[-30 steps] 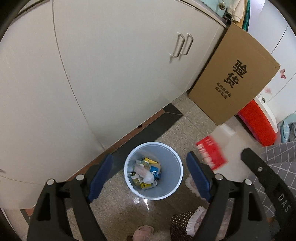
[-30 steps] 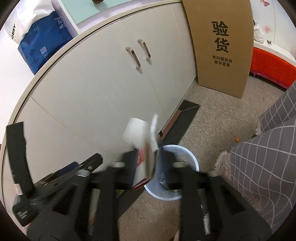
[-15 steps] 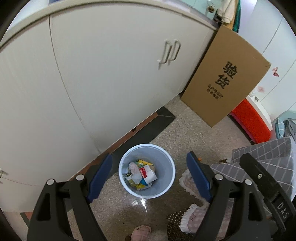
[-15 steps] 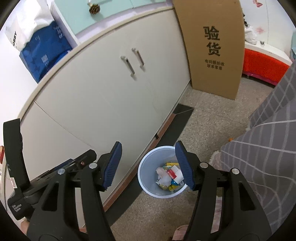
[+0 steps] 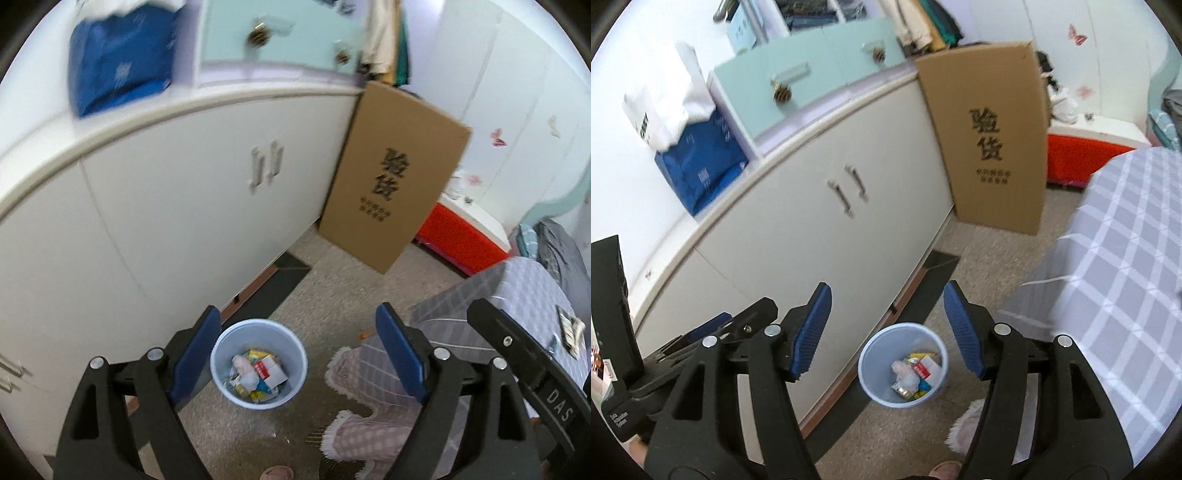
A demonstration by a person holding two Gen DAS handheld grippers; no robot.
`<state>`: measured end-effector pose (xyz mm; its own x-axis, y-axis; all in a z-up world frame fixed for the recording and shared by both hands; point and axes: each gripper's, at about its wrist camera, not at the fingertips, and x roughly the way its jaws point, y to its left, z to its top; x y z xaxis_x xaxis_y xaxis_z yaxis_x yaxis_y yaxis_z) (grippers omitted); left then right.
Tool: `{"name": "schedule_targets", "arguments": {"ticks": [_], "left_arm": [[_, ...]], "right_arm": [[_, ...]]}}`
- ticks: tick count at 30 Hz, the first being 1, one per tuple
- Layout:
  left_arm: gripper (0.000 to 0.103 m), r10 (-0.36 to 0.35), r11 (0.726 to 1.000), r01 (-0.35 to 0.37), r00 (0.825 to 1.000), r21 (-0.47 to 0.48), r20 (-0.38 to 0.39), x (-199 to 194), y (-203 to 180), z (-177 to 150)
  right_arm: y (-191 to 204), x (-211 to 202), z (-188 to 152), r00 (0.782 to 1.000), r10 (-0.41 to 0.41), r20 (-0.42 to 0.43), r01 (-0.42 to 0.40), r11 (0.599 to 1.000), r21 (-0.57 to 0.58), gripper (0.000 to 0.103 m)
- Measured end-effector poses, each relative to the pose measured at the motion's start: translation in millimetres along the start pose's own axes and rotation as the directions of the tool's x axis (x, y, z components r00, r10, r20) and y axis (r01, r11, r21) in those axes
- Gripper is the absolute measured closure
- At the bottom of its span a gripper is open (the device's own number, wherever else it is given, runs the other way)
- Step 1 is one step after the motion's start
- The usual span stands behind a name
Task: Collect trash
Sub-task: 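Swing both tools back toward the table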
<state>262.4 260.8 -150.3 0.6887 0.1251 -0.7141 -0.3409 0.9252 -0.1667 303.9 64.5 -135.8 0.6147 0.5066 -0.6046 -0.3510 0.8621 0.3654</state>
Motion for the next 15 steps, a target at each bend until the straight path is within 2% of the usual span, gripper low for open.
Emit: {"name": "schedule_targets", "arguments": {"ticks": [9,15], "left_arm": [[0.017,-0.088,0.986,0.081,0.995,0.146,0.041,-43.1,-100.2,-14.3],[0.017,-0.154,0.953,0.147,0.988,0.264,0.007,-47.3,-174.2,-33.2]], "right_arm": [[-72.2,-95.7,12.5,0.989,-0.073,0.126,0.064,0.995,0.07,0.036],[-131.2,-147.7,9.5,0.974,-0.139,0.179,0.115,0.984,0.137,0.035]]}}
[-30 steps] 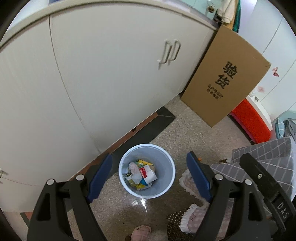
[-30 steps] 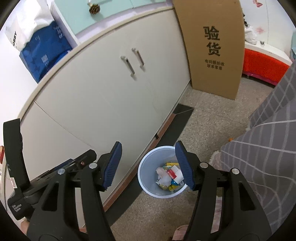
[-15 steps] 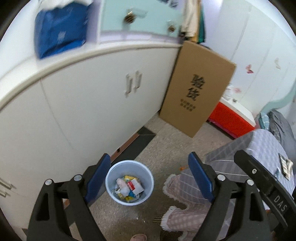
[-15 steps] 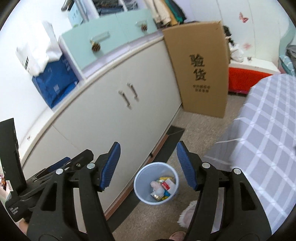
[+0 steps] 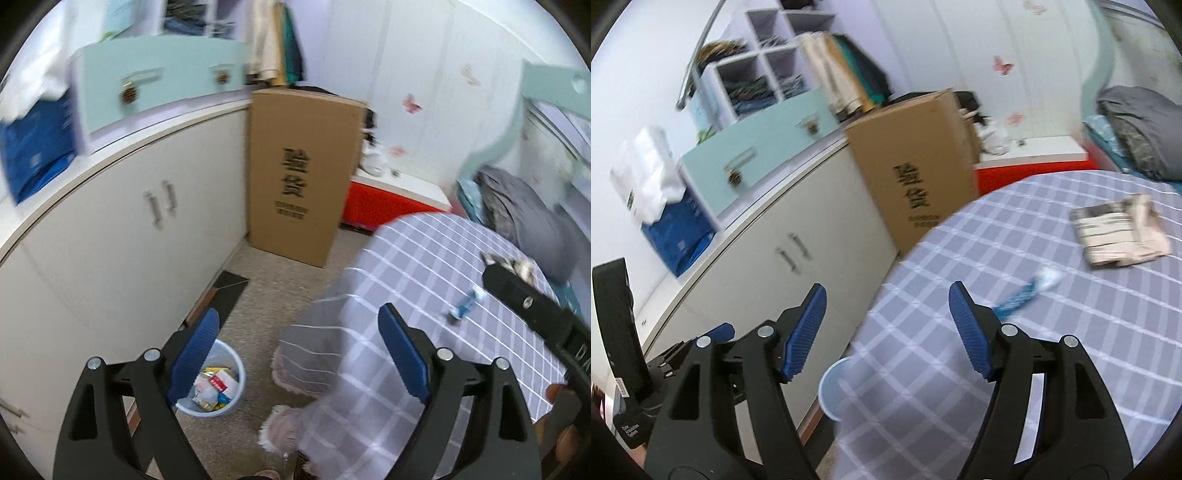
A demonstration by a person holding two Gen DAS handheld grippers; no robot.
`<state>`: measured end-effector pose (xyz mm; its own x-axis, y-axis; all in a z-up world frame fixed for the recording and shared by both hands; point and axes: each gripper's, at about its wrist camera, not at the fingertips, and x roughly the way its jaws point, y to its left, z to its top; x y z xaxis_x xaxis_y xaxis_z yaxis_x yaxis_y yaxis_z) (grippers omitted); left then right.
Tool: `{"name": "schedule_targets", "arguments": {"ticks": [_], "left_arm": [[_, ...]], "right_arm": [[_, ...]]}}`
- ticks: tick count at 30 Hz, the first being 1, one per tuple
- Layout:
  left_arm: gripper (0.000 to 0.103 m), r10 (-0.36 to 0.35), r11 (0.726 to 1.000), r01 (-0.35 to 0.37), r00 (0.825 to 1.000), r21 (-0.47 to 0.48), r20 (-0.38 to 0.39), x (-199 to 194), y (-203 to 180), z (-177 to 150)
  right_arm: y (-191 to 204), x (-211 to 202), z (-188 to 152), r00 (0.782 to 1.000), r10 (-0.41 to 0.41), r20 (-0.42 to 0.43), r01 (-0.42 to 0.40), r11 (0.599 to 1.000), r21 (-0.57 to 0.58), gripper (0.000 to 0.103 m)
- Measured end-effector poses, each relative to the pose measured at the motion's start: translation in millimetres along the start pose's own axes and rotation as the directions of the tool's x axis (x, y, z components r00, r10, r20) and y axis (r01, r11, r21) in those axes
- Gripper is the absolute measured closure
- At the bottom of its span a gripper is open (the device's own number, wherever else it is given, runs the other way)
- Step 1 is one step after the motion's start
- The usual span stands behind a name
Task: Collect trash
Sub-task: 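Swing both tools back toward the table, then grasp the blue-white tube with the left tool while the right tool grasps the newspaper bundle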
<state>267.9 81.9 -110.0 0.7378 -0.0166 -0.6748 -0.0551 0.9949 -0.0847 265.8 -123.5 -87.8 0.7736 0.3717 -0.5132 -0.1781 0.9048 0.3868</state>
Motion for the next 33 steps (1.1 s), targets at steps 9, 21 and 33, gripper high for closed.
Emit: {"name": "schedule_targets", "arguments": {"ticks": [9,21,33], "left_arm": [[0.017,-0.04,0.963,0.063,0.995,0.262,-0.09,30.4,-111.4,-10.1],[0.017,0.013,0.864,0.065,0.989,0.499,-0.15,79.6,-196.0,-11.4],[0.093,-0.013,0.853,0.114,0.98,0.51,-0.198,105.8,-212.3,-4.2]], "right_arm": [[-103.9,-42.1,8.5,0.992,-0.115,0.041,0.109,0.986,0.126,0.033],[-185.2,-54.0,10.7,0.978,-0.208,0.025,0.199,0.958,0.206,0.032],[-244.6,-31.3,30.7,0.943,-0.333,-0.017,0.328,0.918,0.222,0.022]]}}
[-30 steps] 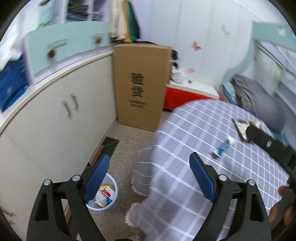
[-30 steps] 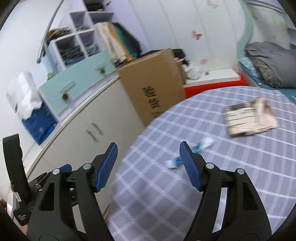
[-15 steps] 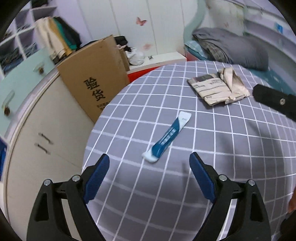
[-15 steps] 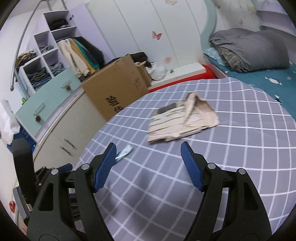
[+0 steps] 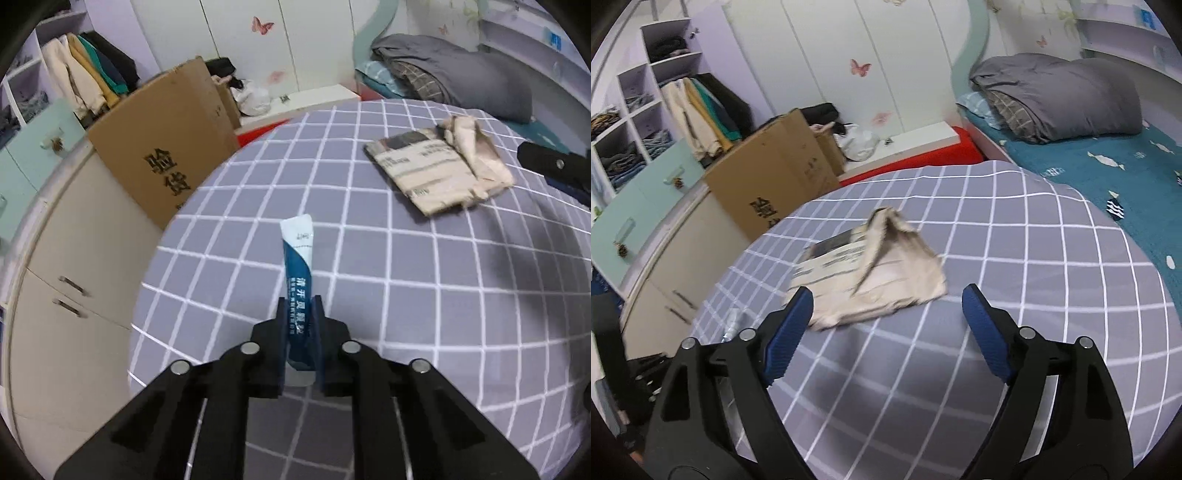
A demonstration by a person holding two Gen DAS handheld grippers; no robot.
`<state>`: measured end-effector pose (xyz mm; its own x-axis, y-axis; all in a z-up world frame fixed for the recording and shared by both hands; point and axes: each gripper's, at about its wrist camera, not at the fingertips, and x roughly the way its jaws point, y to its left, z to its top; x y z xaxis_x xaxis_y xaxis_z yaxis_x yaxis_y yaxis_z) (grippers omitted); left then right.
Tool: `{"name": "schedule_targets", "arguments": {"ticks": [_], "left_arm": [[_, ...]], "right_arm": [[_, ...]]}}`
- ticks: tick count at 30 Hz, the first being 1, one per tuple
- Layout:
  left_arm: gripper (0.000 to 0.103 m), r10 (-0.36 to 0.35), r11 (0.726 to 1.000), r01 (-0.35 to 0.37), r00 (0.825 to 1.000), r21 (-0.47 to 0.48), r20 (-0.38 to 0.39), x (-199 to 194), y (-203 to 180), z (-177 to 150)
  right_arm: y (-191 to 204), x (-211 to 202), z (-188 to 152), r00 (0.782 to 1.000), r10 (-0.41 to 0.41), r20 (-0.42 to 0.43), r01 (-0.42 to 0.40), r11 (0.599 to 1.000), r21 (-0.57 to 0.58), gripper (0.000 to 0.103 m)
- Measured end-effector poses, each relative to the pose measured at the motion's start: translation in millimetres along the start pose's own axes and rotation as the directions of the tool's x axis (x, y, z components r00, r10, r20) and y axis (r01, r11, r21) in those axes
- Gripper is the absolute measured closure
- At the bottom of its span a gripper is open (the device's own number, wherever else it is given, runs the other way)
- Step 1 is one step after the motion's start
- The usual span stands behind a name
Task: Collect trash
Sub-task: 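Grasp the blue-white tube with the left tool while the right tool grasps the newspaper bundle, then carry the tube and newspaper bundle toward the wastebasket with both tools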
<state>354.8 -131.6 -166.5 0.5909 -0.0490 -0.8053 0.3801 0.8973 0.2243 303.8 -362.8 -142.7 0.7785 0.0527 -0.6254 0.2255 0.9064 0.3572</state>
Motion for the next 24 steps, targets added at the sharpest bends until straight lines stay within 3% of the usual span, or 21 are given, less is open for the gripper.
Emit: {"name": "schedule_targets", "arguments": {"ticks": [5,11,16,17,18,19,20,24], "left_arm": [[0.096,0.001,0.994,0.006,0.998,-0.107,0.066,-1.5,21.1,12.3],[0.096,0.052,0.964,-0.021,0.992,-0.264,0.111,-6.1,59.9,25.5],[0.096,0.041,0.953,-0.001,0.991,-0.302,0.125,-10.3,72.0,23.6],[0.096,0.034,0.953,0.006,0.991,-0.303,0.126,-10.9,73.8,22.7],[0.096,0.029,0.953,0.011,0.992,-0.302,0.127,-10.4,75.6,22.4],[0.096,0.025,0.954,0.014,0.992,-0.3,0.126,-10.9,75.7,21.0],[0.096,0.019,0.953,0.021,0.992,-0.303,0.129,-11.9,77.4,19.2],[0.096,-0.011,0.949,0.053,0.991,-0.31,0.136,-15.8,85.6,12.0]], "right_arm": [[-3.2,26.0,18.0,0.999,-0.038,-0.034,0.037,0.999,-0.023,0.02],[4.3,59.1,38.4,0.995,-0.066,-0.08,0.061,0.996,-0.063,0.02],[10.4,88.3,47.9,0.986,-0.105,-0.127,0.094,0.991,-0.096,0.02],[11.3,94.1,48.1,0.983,-0.125,-0.135,0.111,0.988,-0.107,0.022],[12.9,97.0,48.0,0.98,-0.15,-0.131,0.134,0.983,-0.122,0.033],[17.0,98.0,48.3,0.978,-0.167,-0.128,0.149,0.979,-0.142,0.045],[18.6,98.9,48.8,0.979,-0.152,-0.132,0.132,0.98,-0.15,0.065],[31.6,91.8,43.9,0.98,-0.155,-0.127,0.129,0.972,-0.197,0.077]]}}
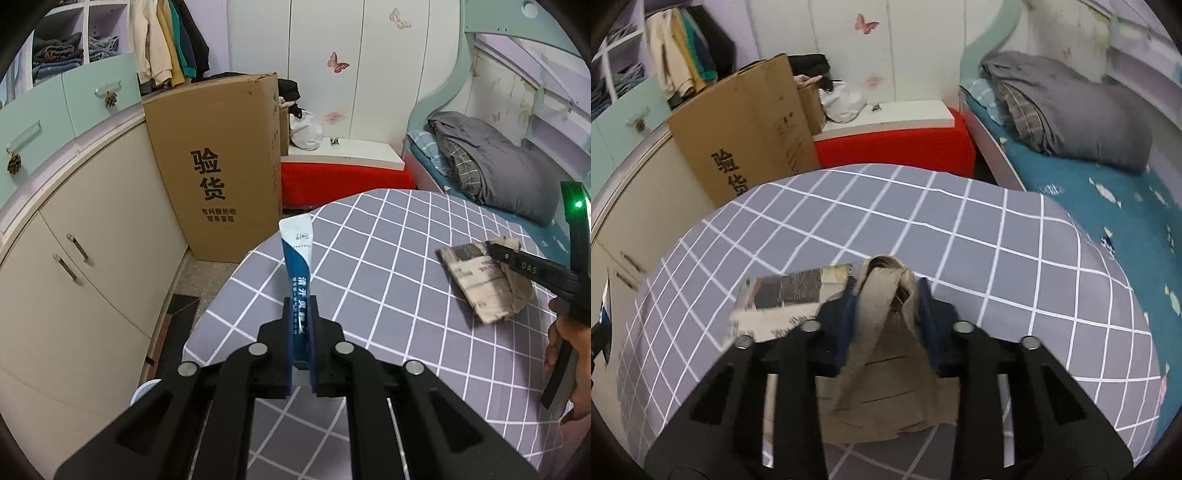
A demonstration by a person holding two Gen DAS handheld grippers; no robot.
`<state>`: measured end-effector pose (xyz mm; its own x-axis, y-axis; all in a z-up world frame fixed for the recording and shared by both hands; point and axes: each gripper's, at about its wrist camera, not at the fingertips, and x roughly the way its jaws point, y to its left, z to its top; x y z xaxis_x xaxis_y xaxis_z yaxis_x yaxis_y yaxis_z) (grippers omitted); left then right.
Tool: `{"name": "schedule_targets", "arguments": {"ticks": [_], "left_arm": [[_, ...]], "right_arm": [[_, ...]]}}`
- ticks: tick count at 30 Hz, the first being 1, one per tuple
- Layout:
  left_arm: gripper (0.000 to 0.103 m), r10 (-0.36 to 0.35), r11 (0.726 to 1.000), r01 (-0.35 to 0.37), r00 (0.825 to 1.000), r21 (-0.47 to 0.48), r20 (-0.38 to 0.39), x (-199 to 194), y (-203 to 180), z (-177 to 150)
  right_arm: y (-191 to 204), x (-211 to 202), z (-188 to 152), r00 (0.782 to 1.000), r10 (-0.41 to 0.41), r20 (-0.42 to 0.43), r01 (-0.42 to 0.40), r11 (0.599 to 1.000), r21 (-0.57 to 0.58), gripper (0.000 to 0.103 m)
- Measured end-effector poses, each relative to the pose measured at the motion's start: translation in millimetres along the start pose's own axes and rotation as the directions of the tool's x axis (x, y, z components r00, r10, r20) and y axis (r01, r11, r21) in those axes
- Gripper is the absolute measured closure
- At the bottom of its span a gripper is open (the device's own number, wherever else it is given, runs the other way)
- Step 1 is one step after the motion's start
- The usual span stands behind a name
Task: Collect trash
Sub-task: 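Carry the tube and newspaper bundle toward the wastebasket with both tools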
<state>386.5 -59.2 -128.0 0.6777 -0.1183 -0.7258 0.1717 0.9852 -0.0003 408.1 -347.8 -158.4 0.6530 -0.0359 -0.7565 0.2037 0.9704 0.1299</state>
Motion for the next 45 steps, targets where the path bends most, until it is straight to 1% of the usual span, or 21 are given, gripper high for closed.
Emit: {"name": "schedule_targets", "arguments": {"ticks": [3,6,9,12,16,20,23,25,28,30,32,35,38,40,41,43,45], "left_arm": [[0.096,-0.006,1.0,0.006,1.0,-0.012,0.013,-8.6,10.7,-2.4],[0.096,-0.016,0.999,0.017,0.999,-0.042,0.029,-20.9,26.9,-5.4],[0.096,-0.016,0.997,0.02,0.999,-0.069,0.051,-36.6,47.0,-9.9],[0.096,-0.011,0.995,0.018,0.998,-0.101,0.07,-54.3,74.7,-17.9],[0.096,0.022,0.988,-0.007,0.995,-0.155,0.099,-78.1,114.1,-33.3],[0.096,0.097,0.979,-0.074,0.988,-0.191,0.117,-96.7,152.0,-51.3],[0.096,0.156,0.964,-0.124,0.98,-0.234,0.124,-110.4,188.9,-68.0],[0.096,0.179,0.956,-0.143,0.977,-0.257,0.119,-116.0,210.6,-77.7],[0.096,0.222,0.936,-0.188,0.971,-0.299,0.085,-116.2,250.2,-96.7],[0.096,0.231,0.923,-0.202,0.971,-0.329,0.053,-110.6,272.3,-110.9],[0.096,0.242,0.912,-0.221,0.97,-0.344,0.019,-103.0,291.5,-122.4],[0.096,0.246,0.899,-0.242,0.969,-0.364,-0.037,-83.6,316.7,-139.4],[0.096,0.242,0.885,-0.261,0.965,-0.384,-0.098,-60.2,337.8,-157.8],[0.096,0.231,0.88,-0.269,0.963,-0.391,-0.141,-42.5,349.3,-167.7],[0.096,0.217,0.879,-0.268,0.961,-0.394,-0.17,-29.9,355.0,-173.8],[0.096,0.189,0.879,-0.257,0.961,-0.402,-0.202,-12.0,361.3,-180.4],[0.094,0.146,0.879,-0.233,0.962,-0.415,-0.232,6.3,366.2,-185.3]], "right_arm": [[10.0,-13.4,-3.5,0.999,0.027,0.023,-0.026,1.0,-0.016,0.081],[29.5,-31.8,-6.0,0.996,0.072,0.047,-0.07,0.997,-0.034,0.082],[59.6,-50.5,-8.0,0.991,0.117,0.064,-0.111,0.991,-0.08,0.082],[99.1,-70.8,-12.2,0.981,0.177,0.077,-0.166,0.978,-0.129,0.082],[172.8,-96.7,-26.6,0.963,0.257,0.083,-0.232,0.945,-0.232,0.082],[246.0,-114.2,-48.8,0.944,0.319,0.078,-0.276,0.9,-0.338,0.082],[300.6,-118.7,-68.7,0.933,0.354,0.064,-0.299,0.863,-0.407,0.082],[339.5,-116.3,-85.4,0.929,0.368,0.044,-0.31,0.836,-0.452,0.082],[381.1,-107.3,-106.7,0.923,0.386,0.002,-0.336,0.806,-0.487,0.082],[403.9,-98.9,-120.9,0.924,0.381,-0.017,-0.336,0.792,-0.509,0.082],[427.0,-85.3,-136.5,0.922,0.382,-0.055,-0.354,0.781,-0.514,0.082],[454.9,-64.9,-158.5,0.931,0.355,-0.083,-0.341,0.769,-0.541,0.082],[470.9,-39.0,-172.2,0.939,0.323,-0.117,-0.333,0.771,-0.542,0.082],[475.9,-20.8,-178.5,0.945,0.297,-0.138,-0.323,0.78,-0.536,0.082],[476.6,-13.2,-181.7,0.95,0.28,-0.138,-0.309,0.783,-0.54,0.082],[477.1,1.2,-184.5,0.957,0.252,-0.145,-0.29,0.792,-0.537,0.082],[474.9,12.6,-186.8,0.962,0.229,-0.151,-0.274,0.799,-0.535,0.082]]}}
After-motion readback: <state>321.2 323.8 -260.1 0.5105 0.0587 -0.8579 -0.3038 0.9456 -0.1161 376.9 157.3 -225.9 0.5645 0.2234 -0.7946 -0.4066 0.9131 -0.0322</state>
